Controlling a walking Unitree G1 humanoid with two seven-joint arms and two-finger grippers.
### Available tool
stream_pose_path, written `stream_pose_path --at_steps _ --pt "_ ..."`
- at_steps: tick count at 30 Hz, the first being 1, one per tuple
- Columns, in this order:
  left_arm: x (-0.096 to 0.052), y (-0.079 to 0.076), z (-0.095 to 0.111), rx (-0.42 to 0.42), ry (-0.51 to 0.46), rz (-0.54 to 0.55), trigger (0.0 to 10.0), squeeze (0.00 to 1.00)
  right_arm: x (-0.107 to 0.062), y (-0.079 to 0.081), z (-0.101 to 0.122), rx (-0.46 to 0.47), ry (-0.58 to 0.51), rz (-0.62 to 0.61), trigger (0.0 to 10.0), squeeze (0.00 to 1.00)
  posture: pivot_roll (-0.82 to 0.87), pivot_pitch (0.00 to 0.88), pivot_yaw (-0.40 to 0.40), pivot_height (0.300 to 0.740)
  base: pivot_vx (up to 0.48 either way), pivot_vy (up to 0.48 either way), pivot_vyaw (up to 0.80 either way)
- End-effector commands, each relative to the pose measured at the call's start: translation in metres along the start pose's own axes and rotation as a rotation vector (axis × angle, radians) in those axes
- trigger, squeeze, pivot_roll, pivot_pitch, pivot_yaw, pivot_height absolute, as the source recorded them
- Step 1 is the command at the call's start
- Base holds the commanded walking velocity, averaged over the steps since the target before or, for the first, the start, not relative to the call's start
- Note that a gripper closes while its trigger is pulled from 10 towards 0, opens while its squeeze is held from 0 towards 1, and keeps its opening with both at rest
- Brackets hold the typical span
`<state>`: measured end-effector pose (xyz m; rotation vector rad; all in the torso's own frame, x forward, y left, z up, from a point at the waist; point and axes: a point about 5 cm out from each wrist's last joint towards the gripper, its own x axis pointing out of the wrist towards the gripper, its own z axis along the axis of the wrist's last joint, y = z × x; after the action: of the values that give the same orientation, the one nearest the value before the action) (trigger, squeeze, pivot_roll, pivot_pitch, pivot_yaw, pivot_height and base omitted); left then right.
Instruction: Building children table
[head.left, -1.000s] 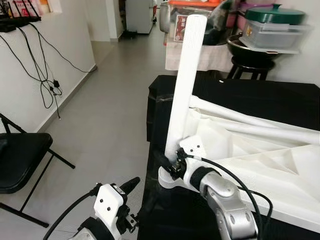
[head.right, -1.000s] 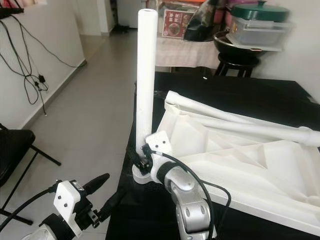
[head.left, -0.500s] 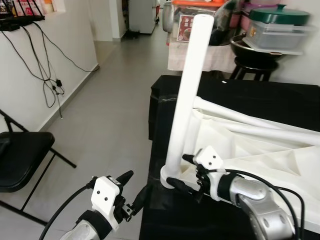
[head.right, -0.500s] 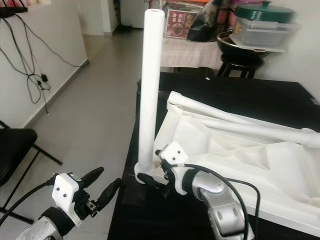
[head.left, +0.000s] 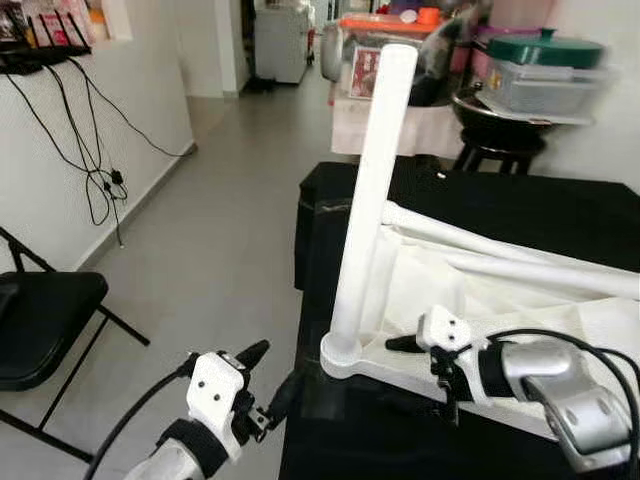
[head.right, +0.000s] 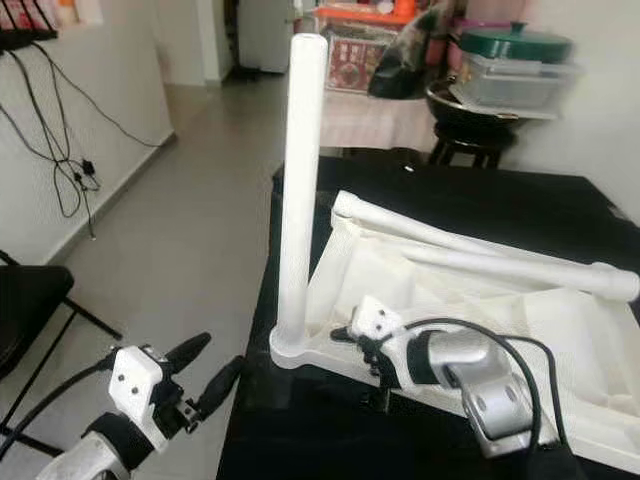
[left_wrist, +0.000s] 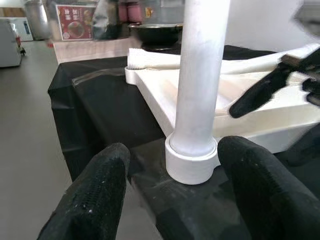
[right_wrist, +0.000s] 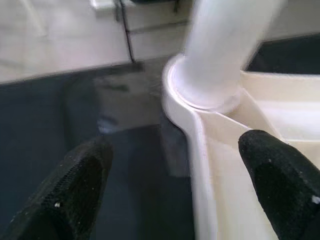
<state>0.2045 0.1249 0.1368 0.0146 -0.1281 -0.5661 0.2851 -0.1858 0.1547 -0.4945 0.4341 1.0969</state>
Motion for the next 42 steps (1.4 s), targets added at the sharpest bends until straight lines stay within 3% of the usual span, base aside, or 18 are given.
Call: stream_pose_path --at_steps 1,4,9,10,13,14,15,16,21,22,26,28,31,33,38,42 --pt "-0.002 -0.001 -0.004 0.029 0.025 -0.014 10.0 0.0 0.008 -0.002 -0.004 0.009 0.049 0.014 10.0 0.0 0.05 0.017 -0.074 0.74 0.0 0.0 0.0" --pt "-0.002 -0.001 -0.004 0.044 0.025 -0.007 10.0 0.0 0.018 -0.008 -0.005 0.005 0.13 0.037 10.0 0.0 0.06 0.02 -0.078 0.74 0.0 0.0 0.0" --pt "-0.003 -0.001 -0.004 0.046 0.024 -0.003 10.0 0.0 0.019 -0.009 -0.006 -0.006 0.175 0.073 9.9 0.0 0.06 0.021 -0.08 0.74 0.0 0.0 0.0" --pt "-0.003 -0.001 -0.004 0.046 0.023 -0.002 10.0 0.0 0.02 -0.009 -0.008 -0.009 0.202 0.082 3.6 0.0 0.06 0.023 -0.079 0.74 0.0 0.0 0.0" --pt "-0.003 -0.002 -0.004 0.045 0.023 -0.002 10.0 0.0 0.02 -0.011 -0.01 -0.015 0.227 0.088 3.6 0.0 0.06 0.023 -0.079 0.74 0.0 0.0 0.0" --pt "-0.003 -0.002 -0.004 0.045 0.022 -0.002 10.0 0.0 0.02 -0.012 -0.012 -0.021 0.249 0.088 2.7 0.0 0.06 0.023 -0.079 0.74 0.0 0.0 0.0" --pt "-0.003 -0.002 -0.004 0.045 0.022 -0.002 10.0 0.0 0.02 -0.012 -0.012 -0.021 0.249 0.088 2.7 0.0 0.06 0.023 -0.079 0.74 0.0 0.0 0.0" --pt "-0.003 -0.002 -0.004 0.045 0.021 -0.002 10.0 0.0 0.02 -0.014 -0.014 -0.036 0.27 0.08 0.0 0.0 0.06 0.027 -0.082 0.74 0.0 0.0 0.0" --pt "-0.002 -0.004 -0.003 0.046 0.018 -0.005 10.0 0.0 0.019 -0.023 -0.016 -0.126 0.322 0.035 0.0 0.0 0.05 0.03 -0.084 0.74 0.0 0.0 0.0" --pt "-0.002 -0.004 -0.003 0.046 0.017 -0.005 10.0 0.0 0.02 -0.023 -0.011 -0.184 0.298 0.037 0.0 0.0 0.05 0.03 -0.083 0.74 0.0 0.0 0.0" --pt "-0.003 -0.004 -0.003 0.046 0.017 -0.006 10.0 0.0 0.021 -0.023 -0.006 -0.249 0.27 0.046 0.0 0.0 0.05 0.03 -0.083 0.74 0.0 0.0 0.0" --pt "-0.002 -0.004 -0.003 0.043 0.016 -0.009 10.0 0.0 0.019 -0.02 0.0 -0.358 0.236 0.078 0.0 0.0 0.05 0.034 -0.084 0.74 0.0 0.0 0.0" --pt "-0.002 -0.005 -0.003 0.042 0.015 -0.011 10.0 0.0 0.018 -0.018 0.003 -0.404 0.224 0.093 0.0 0.0 0.05 0.034 -0.084 0.74 0.0 0.0 0.0" --pt "-0.002 -0.005 -0.002 0.041 0.014 -0.012 10.0 0.0 0.013 -0.013 0.001 -0.488 0.226 0.17 0.0 0.0 0.04 0.039 -0.085 0.74 0.0 0.0 0.0" --pt "-0.002 -0.006 -0.002 0.041 0.012 -0.01 10.0 0.0 0.003 -0.016 -0.003 -0.57 0.275 0.232 0.0 0.0 0.05 0.044 -0.086 0.74 0.0 0.0 0.0" --pt "-0.002 -0.006 -0.002 0.04 0.012 -0.009 10.0 0.0 -0.001 -0.026 -0.002 -0.595 0.32 0.191 0.0 0.0 0.04 0.045 -0.087 0.74 0.0 0.0 0.0"
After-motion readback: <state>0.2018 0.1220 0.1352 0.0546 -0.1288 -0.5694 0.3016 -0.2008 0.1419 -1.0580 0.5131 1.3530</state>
